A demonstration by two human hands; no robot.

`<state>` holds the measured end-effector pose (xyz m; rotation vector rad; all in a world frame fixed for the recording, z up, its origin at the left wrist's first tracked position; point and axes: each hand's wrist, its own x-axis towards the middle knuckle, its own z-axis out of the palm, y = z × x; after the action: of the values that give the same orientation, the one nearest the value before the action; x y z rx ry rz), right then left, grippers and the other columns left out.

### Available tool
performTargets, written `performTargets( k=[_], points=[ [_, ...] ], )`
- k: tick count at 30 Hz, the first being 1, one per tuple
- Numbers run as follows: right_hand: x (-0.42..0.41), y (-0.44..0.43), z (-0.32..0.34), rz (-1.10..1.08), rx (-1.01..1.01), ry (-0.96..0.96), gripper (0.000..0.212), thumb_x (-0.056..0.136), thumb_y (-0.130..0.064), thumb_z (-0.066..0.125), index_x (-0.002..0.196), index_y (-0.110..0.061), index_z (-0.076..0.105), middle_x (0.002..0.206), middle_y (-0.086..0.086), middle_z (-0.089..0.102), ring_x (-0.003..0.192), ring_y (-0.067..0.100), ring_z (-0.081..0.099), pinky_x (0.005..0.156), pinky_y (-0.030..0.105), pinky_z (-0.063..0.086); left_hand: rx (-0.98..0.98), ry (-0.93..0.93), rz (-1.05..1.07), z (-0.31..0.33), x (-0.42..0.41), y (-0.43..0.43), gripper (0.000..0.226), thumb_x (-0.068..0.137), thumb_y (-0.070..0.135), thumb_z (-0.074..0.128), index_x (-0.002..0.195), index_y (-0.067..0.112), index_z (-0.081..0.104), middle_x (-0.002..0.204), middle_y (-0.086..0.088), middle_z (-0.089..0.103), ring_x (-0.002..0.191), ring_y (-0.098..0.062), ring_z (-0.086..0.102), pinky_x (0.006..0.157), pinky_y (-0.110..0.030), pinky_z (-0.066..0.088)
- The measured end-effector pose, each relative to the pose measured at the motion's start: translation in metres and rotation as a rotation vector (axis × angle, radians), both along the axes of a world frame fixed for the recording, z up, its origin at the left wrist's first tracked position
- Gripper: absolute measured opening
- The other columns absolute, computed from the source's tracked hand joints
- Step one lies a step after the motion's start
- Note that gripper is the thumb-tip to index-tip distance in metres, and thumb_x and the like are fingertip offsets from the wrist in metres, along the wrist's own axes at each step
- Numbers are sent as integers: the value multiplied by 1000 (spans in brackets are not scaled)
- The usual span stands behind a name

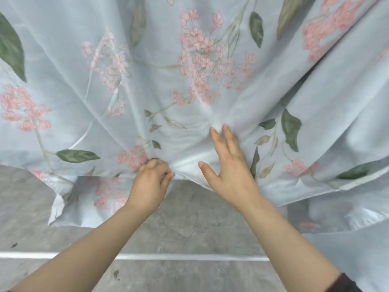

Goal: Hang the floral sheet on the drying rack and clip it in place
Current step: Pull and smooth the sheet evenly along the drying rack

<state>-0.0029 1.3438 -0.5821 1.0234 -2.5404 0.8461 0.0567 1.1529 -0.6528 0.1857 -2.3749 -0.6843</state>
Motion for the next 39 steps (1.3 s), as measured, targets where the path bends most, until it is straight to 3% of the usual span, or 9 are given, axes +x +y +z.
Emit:
performTargets(
  k=[6, 13, 17, 20, 24, 27, 31, 36, 39],
  points=[
    [-15, -3, -2, -53, -34, -28, 76, 94, -41, 54, 154, -32, 7, 162, -7, -9, 149, 12, -7, 120, 42, 19, 28, -30, -25, 2, -25, -1, 10, 88, 16, 65, 80, 10, 64, 93, -2, 60, 86, -24, 53, 79, -28, 37],
    [-39, -4, 12, -106, -58, -107, 75, 94, -37, 55, 153, -33, 9, 162, -12, -6, 149, 6, -3, 116, 33, 25, 112, -106, -75, 26, -47, -2, 9, 89, 15, 66, 81, 11, 68, 93, 3, 63, 88, -17, 56, 80, -27, 41],
    [-41, -7, 33, -138, -40, -238, 74, 95, -37, 52, 153, -35, 6, 162, -14, -6, 149, 7, -1, 117, 40, 28, 175, -274, -108, 49, -42, -3, 8, 89, 11, 64, 84, 10, 69, 99, 3, 66, 92, -19, 61, 77, -25, 45],
    [-24, -6, 56, -193, -33, -408, 74, 96, -35, 52, 152, -38, 4, 162, -13, -1, 149, 8, 3, 119, 39, 23, 222, -463, -67, 76, -24, 2, 15, 90, 15, 64, 102, 11, 72, 121, 0, 65, 109, -20, 61, 89, -22, 44],
    [35, 8, 82, -252, 0, -699, 70, 97, -33, 51, 152, -34, 7, 162, -9, 7, 148, 5, 5, 118, 29, 21, 260, -730, -129, 118, 32, 26, 34, 94, 25, 58, 126, 14, 61, 132, 0, 59, 122, -18, 54, 103, -22, 35],
    [114, 25, 127, -327, 76, -901, 66, 98, -32, 49, 153, -29, 13, 161, -6, 16, 148, 7, 11, 114, 19, 13, 338, -871, -166, 178, 95, 44, 36, 94, 30, 56, 127, 15, 60, 132, 0, 59, 122, -16, 53, 103, -23, 35],
    [210, 42, 211, -507, 58, -1045, 61, 98, -29, 51, 152, -22, 24, 155, -2, 30, 142, 11, 29, 101, 7, 17, 316, -960, -304, 264, 162, 60, 36, 95, 30, 54, 129, 17, 58, 133, 3, 57, 124, -14, 51, 103, -19, 30],
    [294, 59, 306, -701, -17, -1098, 56, 95, -25, 55, 147, -18, 35, 145, 1, 45, 130, 18, 46, 105, 22, 34, 290, -1046, -467, 353, 214, 72, 34, 94, 28, 56, 127, 17, 57, 126, 5, 61, 112, -18, 59, 96, -23, 39],
    [335, 71, 351, -814, -88, -1117, 52, 94, -25, 58, 142, -18, 43, 138, 0, 51, 128, 16, 48, 102, 20, 36, 338, -1099, -524, 392, 237, 83, 32, 93, 24, 58, 124, 18, 58, 116, 3, 63, 106, -19, 62, 92, -27, 46]
  ],
)
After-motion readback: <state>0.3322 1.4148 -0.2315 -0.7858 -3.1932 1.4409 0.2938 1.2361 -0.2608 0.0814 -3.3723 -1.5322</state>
